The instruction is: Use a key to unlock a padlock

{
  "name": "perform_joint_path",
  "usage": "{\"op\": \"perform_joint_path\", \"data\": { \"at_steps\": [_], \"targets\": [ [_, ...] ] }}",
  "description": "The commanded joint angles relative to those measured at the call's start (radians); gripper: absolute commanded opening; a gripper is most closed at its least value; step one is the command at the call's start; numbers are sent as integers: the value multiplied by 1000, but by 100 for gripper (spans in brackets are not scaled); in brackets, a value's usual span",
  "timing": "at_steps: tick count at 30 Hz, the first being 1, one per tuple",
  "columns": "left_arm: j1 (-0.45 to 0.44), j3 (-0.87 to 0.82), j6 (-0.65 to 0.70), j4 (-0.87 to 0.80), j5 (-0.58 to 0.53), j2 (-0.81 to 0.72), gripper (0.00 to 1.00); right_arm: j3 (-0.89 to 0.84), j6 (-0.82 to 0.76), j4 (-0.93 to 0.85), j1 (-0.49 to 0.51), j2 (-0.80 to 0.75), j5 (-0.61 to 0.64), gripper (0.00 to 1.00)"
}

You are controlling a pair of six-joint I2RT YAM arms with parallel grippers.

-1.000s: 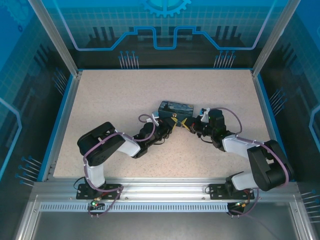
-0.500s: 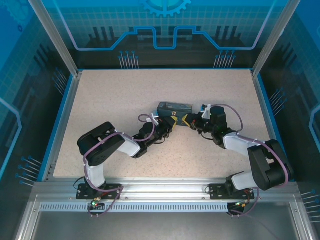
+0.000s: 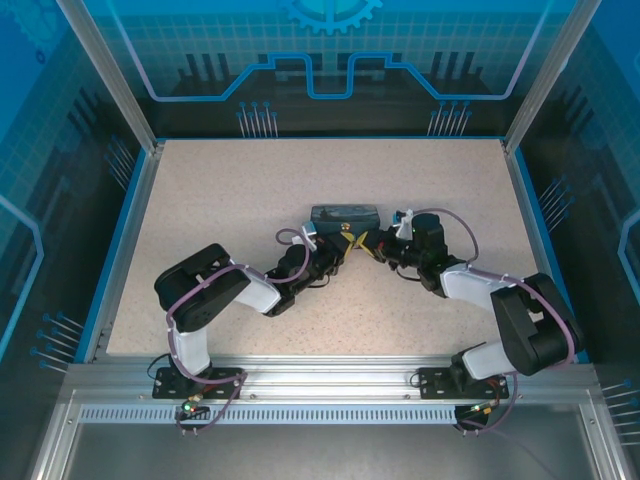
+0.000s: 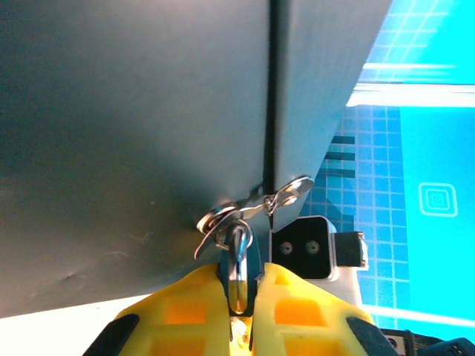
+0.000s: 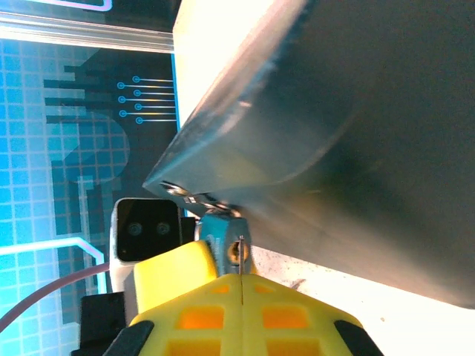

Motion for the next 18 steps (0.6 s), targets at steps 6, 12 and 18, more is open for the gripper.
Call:
{"op": "perform_joint_path", "data": {
  "at_steps": [6, 12, 18],
  "targets": [
    [-30, -8, -1, 77, 83, -9, 0, -6, -33, 46, -69, 7, -50, 0],
    [-28, -14, 1, 78, 79, -2, 0, -12, -68, -1, -87, -30, -61, 0],
    [-16, -36, 27, 53, 71, 0, 0, -45, -102, -32, -128, -69, -106, 0]
  ]
}}
